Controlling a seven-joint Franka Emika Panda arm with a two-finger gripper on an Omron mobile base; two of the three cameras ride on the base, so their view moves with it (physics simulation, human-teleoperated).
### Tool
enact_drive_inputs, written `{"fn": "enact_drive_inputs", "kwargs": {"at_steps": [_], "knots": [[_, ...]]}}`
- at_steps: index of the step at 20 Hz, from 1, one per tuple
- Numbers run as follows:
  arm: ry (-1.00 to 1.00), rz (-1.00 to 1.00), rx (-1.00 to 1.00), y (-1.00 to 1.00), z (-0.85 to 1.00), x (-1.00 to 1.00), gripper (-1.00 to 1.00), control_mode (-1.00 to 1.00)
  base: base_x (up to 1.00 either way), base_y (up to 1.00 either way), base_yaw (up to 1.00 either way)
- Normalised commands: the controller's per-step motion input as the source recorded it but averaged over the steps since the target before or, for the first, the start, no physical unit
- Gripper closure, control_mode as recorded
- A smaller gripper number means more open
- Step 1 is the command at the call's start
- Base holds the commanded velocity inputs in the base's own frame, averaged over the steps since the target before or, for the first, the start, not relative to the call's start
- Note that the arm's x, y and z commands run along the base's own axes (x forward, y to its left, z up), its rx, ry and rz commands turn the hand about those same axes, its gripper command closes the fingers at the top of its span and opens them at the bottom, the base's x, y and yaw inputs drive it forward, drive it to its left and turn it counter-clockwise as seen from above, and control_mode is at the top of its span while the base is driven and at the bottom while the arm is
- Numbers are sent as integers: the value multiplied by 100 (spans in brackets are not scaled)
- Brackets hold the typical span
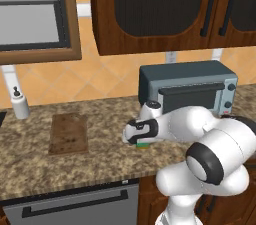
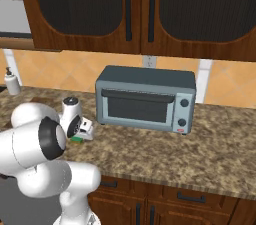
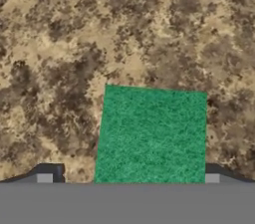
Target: Pick up the sponge from the counter and clean the cutting board by briefly scrubbing or pressing down on the cutting board. Once finished, release the sponge.
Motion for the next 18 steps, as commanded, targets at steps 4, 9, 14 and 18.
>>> {"fn": "enact_drive_inputs", "kwargs": {"at_steps": [4,9,14,18], "knots": [[0,1,-3,26,-31,0,100,-100,0,0,0],[0,3,0,19,-1,0,100,-100,0,0,0],[-11,7,0,34,27,-18,100,-100,0,0,0],[-13,16,1,97,100,13,100,-100,0,0,0]]}}
